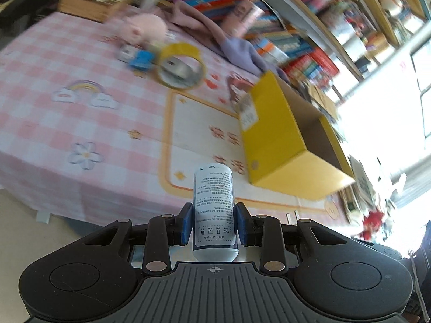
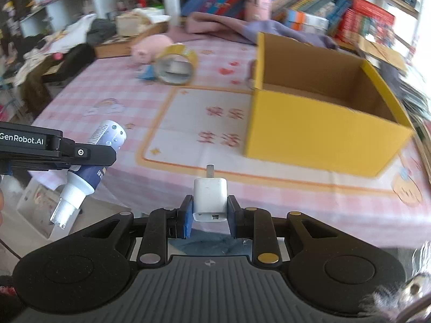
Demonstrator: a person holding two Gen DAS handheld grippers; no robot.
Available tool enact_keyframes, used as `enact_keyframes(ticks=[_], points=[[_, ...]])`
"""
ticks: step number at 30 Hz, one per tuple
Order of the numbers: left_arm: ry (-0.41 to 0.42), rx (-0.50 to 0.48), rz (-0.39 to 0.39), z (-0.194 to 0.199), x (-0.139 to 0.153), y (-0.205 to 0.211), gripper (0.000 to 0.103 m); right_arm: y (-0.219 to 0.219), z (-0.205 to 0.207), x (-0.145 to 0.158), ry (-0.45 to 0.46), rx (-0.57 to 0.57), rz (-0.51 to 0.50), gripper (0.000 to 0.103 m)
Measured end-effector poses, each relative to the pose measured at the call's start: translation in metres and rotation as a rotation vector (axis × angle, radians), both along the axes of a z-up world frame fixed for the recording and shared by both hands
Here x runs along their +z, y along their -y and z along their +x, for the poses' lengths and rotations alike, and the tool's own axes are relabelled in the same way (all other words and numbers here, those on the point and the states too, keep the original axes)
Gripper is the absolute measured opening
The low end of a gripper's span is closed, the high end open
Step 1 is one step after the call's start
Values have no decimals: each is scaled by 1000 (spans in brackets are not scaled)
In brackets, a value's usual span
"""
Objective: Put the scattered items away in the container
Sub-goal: 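Lift the charger with the right gripper while the left gripper lifts the spray bottle toward the box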
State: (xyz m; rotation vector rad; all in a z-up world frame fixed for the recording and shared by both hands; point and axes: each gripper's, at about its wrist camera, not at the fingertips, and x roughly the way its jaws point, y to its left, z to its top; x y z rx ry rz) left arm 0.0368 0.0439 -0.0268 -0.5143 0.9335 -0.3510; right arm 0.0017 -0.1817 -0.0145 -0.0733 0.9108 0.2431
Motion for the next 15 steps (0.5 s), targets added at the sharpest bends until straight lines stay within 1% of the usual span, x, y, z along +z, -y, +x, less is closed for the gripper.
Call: enact_keyframes(ticks=[6,15], points=[[26,-111,-12,8,3,29,31,27,-14,3,19,-114,-4,24],[39,-212,-12,12,6,56,31,50,-33,6,38,-224,-7,24]])
